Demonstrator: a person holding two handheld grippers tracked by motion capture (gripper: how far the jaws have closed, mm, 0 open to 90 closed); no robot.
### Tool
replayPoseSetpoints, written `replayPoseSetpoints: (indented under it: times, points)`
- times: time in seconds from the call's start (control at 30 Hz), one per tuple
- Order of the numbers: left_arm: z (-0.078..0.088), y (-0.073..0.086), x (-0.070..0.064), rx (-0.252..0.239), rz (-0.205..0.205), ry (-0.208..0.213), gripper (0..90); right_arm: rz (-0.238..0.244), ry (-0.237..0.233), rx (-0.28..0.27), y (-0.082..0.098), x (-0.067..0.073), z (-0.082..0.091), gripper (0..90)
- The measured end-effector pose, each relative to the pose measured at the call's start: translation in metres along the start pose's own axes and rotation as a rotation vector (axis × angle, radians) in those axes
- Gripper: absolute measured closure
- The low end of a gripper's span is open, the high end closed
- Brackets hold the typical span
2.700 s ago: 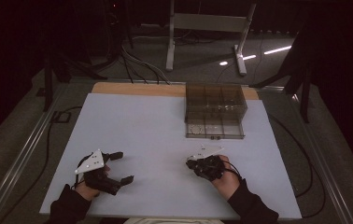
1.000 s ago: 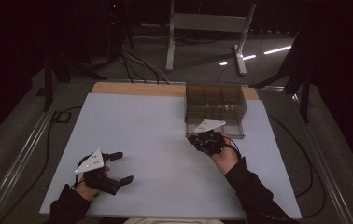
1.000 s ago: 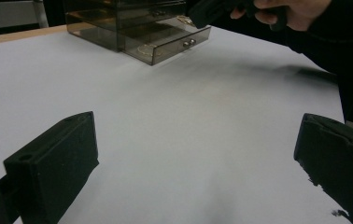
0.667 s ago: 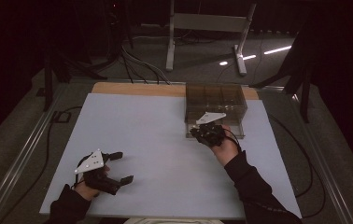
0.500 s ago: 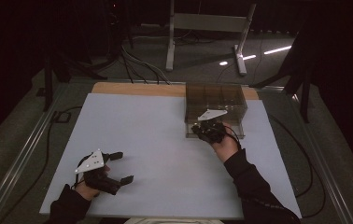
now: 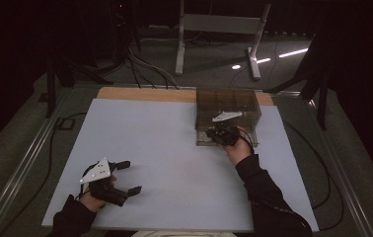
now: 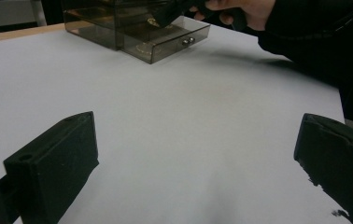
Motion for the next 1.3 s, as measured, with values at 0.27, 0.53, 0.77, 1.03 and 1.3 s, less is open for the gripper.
replayPoseSetpoints:
  times: [0.27, 0.53, 0.77, 1.03, 1.3]
  points:
    - [0.001, 0.001, 0.000, 0.001, -0.001, -0.003, 0.7, -0.033, -0.015, 0.016, 0.003, -0.004, -0.012, 85.3]
    - [0.001, 0.001, 0.001, 0.001, -0.001, -0.001, 0.7, -0.049, -0.037, 0.032, 0.003, -0.006, -0.014, 74.6]
    - [0.001, 0.001, 0.001, 0.000, 0.003, -0.002, 0.7, -0.063, -0.047, -0.019, -0.002, -0.002, -0.003, 62.0]
    - [0.000, 0.001, 0.000, 0.004, -0.001, -0.002, 0.7, -0.041, -0.070, -0.053, -0.007, 0.009, 0.009, 41.6]
    - [0.000, 0.001, 0.001, 0.001, 0.001, 0.000, 0.7, -0.041, -0.126, -0.068, -0.011, 0.014, 0.019, 13.5]
Point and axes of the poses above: each handheld gripper's, and its own axes: z roughly backward along the jaws, y roughly out of its underside, x roughly to its left, the point moved 2 cm from there along -z, roughly forward along the jaws
